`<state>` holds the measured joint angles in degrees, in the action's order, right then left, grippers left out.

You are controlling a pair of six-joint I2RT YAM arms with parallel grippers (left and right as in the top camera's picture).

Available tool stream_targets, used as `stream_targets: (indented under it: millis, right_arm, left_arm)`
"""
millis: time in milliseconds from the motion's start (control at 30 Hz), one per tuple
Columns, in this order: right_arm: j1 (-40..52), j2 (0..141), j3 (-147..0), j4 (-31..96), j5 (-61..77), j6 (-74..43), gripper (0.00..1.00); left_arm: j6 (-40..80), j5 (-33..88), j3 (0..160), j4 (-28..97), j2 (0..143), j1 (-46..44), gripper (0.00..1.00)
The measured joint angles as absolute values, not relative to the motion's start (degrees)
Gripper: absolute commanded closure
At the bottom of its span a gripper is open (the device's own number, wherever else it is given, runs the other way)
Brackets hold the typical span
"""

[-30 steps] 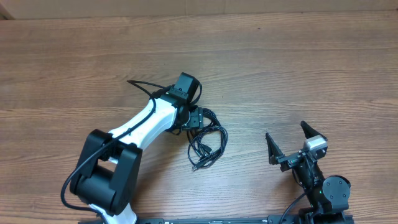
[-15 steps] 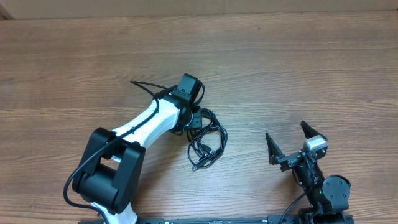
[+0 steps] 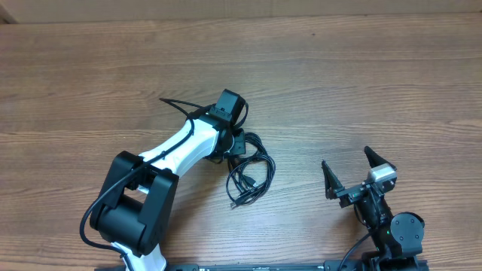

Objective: Untangle cables
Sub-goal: 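Lower the left gripper and close it on the cable loops, then lift the grasped cable bundle up with the left gripper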

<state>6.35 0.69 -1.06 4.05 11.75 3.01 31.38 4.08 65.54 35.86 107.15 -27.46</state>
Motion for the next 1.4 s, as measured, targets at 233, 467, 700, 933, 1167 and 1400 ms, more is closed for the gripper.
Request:
stream_targets:
  millis: [233,467,700,933,1167,1400]
  right_arm:
    - [6.35,0.69,-1.06,4.05,11.77,3.01,0.00]
    - [6.35,0.69,-1.06,4.08,11.77,3.01,0.00]
    - [6.35,0.69,-1.06,4.05,11.75,3.01,0.00]
    - [6.37,0.69,-1.06,4.03,11.77,3.03,0.00]
    - [6.35,0.69,-1.06,4.05,11.77,2.98,0.00]
    - [6.35,0.69,-1.06,4.05,11.77,3.01,0.00]
  left_arm:
    - [31.40,4.25,65.56,35.57,107.15,-27.46,0.96]
    - [30.22,6.35,65.58,34.26,107.15,-27.46,0.96]
    - [22.85,13.08,69.67,38.15,107.18,-27.46,0.96]
    - [15.35,14.90,78.81,46.50,107.04,-27.46,0.96]
    - [6.02,16.67,86.56,54.78,102.76,-27.46,0.96]
    - [-0.30,18.06,92.16,59.27,94.59,-27.46,0.96]
